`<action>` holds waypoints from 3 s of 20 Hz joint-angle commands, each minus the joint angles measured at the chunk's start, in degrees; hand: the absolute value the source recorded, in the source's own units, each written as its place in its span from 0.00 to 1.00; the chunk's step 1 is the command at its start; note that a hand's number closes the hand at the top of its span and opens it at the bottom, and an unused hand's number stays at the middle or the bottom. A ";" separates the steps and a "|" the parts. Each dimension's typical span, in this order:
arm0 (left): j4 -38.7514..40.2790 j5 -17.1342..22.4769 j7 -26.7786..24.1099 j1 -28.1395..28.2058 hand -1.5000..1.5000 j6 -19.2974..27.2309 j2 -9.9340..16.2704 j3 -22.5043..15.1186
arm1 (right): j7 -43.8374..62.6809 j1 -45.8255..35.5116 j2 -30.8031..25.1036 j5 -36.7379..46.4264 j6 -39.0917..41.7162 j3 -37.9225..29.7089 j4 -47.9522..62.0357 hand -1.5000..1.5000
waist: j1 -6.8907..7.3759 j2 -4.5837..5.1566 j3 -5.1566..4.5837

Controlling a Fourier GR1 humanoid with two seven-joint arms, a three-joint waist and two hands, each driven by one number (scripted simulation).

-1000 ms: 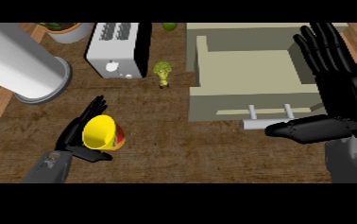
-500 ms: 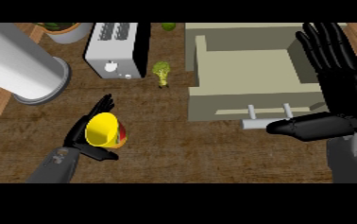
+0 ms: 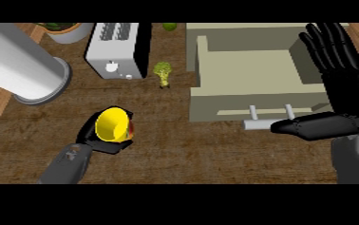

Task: Pick up the cup, place it into the drawer and close the drawer

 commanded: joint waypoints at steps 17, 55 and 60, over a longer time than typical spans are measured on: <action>-8.39 12.44 -10.57 -3.54 1.00 14.89 -5.31 13.99 | -0.37 2.77 -0.65 -1.05 0.70 -1.74 -1.37 0.00 | 1.15 -0.72 0.27; -4.11 23.37 42.10 -48.36 1.00 43.50 -11.64 -14.55 | -2.14 -1.69 -0.89 -1.71 2.16 -1.74 1.85 0.00 | -4.83 0.71 0.44; -0.69 22.77 43.19 -47.11 1.00 39.49 -11.64 -20.33 | -4.37 -4.52 -0.08 -0.98 2.39 -0.63 5.07 0.00 | -7.45 1.78 0.49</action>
